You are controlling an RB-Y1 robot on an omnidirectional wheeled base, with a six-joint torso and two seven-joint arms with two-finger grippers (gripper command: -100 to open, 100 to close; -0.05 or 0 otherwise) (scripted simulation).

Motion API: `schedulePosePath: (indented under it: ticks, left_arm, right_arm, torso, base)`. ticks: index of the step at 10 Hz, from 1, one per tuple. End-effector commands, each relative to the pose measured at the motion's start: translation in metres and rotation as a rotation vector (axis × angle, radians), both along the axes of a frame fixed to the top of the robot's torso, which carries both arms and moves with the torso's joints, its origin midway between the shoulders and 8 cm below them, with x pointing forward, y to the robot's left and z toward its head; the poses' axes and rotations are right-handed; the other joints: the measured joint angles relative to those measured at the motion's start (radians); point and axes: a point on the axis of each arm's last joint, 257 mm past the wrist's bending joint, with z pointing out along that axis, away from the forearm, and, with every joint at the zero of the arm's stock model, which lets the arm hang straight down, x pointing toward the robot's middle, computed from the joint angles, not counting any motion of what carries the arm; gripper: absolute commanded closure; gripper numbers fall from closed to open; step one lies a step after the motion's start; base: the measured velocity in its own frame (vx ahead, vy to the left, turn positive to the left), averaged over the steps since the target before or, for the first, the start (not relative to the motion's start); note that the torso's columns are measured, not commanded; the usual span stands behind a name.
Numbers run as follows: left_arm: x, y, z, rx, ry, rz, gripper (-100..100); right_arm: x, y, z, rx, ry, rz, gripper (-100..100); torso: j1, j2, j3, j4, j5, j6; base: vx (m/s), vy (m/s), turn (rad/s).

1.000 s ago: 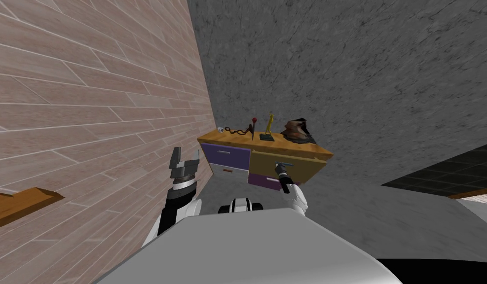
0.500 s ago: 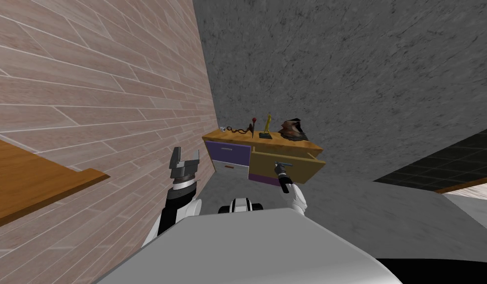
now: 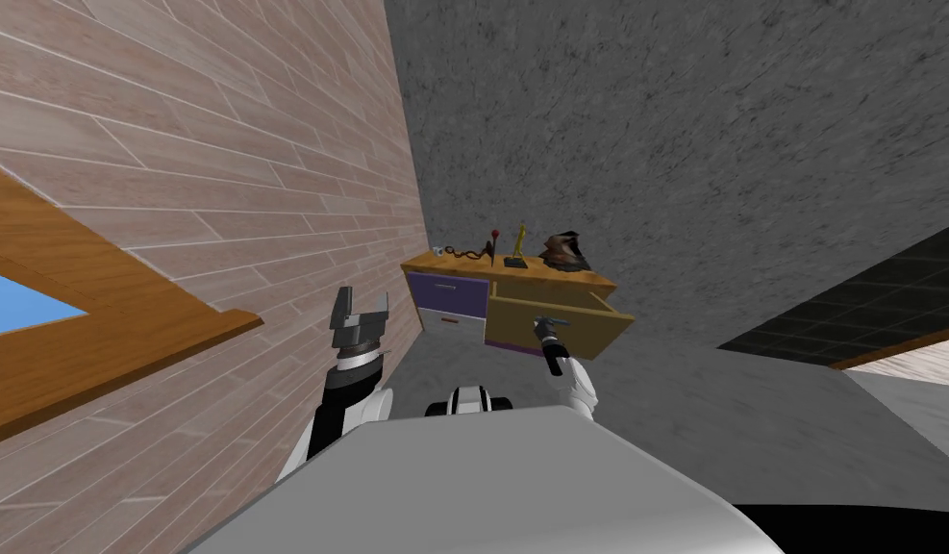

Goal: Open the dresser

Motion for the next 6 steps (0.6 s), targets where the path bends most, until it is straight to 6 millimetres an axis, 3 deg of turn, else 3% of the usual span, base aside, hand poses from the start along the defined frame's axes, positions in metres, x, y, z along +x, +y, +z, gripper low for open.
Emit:
schedulePosePath:
  ticks: [1,6]
  left_arm:
    - [0.0,0.0,0.0,0.0,0.0,0.0,0]
    - [0.0,0.0,0.0,0.0,0.0,0.0,0]
  right_arm:
    - [0.017,-0.01,0.012,0.008,0.004,-0.015,-100]
    - [0.047,-0.032,0.039,0.01,0.003,-0.06,-100]
  torso:
    - [-0.001,0.0,0.0,-0.002,-0.002,-0.001]
    - [0.0,0.001,0.001,-0.002,-0.002,0.0]
  base:
    - [-0.104,-0.012,0.091]
    - [-0.101,-0.003,0.085]
